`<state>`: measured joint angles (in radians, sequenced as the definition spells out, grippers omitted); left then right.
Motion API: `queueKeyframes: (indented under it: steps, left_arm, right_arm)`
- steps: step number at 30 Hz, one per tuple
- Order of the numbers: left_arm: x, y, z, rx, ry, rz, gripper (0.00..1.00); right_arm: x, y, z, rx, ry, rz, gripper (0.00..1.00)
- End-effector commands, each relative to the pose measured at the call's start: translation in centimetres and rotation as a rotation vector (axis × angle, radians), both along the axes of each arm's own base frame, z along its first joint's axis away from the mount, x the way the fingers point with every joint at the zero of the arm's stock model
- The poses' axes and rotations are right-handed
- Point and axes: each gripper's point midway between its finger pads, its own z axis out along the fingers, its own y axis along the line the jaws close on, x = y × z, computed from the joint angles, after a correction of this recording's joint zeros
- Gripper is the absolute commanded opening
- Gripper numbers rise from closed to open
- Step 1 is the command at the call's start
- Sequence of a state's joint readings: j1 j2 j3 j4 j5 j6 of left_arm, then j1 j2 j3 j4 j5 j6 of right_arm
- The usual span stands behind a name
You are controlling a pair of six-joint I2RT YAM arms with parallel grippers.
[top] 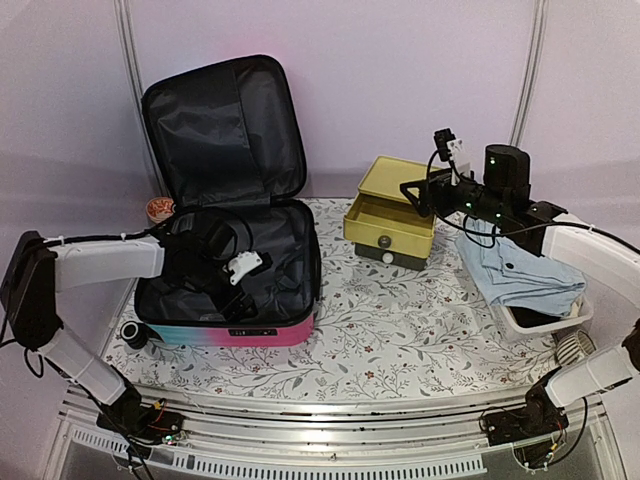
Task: Open, take out, and arrange the luggage
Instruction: Pick up the makeup from the opened luggage.
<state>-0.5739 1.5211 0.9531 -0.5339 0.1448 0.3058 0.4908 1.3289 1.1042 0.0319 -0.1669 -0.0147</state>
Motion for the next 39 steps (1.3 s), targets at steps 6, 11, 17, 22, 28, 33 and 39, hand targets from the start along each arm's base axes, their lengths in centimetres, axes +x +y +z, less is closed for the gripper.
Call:
queueKeyframes:
  steps: [6, 11, 17, 22, 28, 33, 39]
  left_arm:
    - [-1.9, -1.5, 4.7, -0.108, -0.089, 0.189, 0.81]
    - [-0.3, -0.7, 8.8, -0.321, -0.117, 0.538, 0.82]
    - [0.1, 3.1, 9.9, -0.492, -0.102, 0.964, 0.87]
    - [-1.2, 6.4, 8.0, -0.561, -0.019, 1.25, 0.88]
    - [-5.0, 10.0, 4.1, -0.605, 0.193, 1.59, 0.88]
    - [-7.5, 12.5, 3.2, -0.655, 0.285, 1.822, 0.87]
    - [-6.7, 16.0, 4.5, -0.597, 0.25, 1.931, 0.92]
  right_arm:
    - [-2.1, -3.0, 2.6, -0.038, -0.033, -0.09, 0.92]
    - [-3.2, -3.6, 3.4, -0.011, -0.024, -0.096, 0.92]
    - [-2.8, -6.0, 2.2, -0.075, -0.019, -0.226, 0.95]
    - [-2.1, -7.9, -0.6, -0.098, 0.047, -0.334, 0.93]
    - [-1.1, -9.6, -4.9, -0.086, 0.167, -0.448, 0.89]
    - [-0.2, -10.6, -7.4, -0.097, 0.278, -0.533, 0.87]
    - [-0.5, -10.9, -11.5, -0.034, 0.468, -0.598, 0.85]
